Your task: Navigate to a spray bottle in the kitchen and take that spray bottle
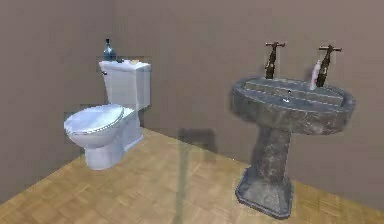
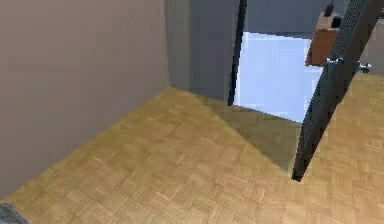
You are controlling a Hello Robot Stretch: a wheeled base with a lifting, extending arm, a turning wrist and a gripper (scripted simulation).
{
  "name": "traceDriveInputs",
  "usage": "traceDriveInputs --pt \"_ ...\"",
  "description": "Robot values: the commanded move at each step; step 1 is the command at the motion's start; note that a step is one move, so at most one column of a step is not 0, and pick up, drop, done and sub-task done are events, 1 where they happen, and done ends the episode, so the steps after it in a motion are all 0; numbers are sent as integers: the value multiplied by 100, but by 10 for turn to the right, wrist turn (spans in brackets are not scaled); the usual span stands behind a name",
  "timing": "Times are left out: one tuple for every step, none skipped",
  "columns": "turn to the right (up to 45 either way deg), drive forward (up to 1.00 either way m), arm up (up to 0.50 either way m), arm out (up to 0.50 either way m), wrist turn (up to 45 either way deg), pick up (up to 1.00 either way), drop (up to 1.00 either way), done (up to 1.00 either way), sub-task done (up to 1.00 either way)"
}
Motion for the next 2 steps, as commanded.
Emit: traceDriveInputs --pt "-450 0 0 0 0 0 0 0 0" --pt "-450 0 0 0 0 0 0 0 0"
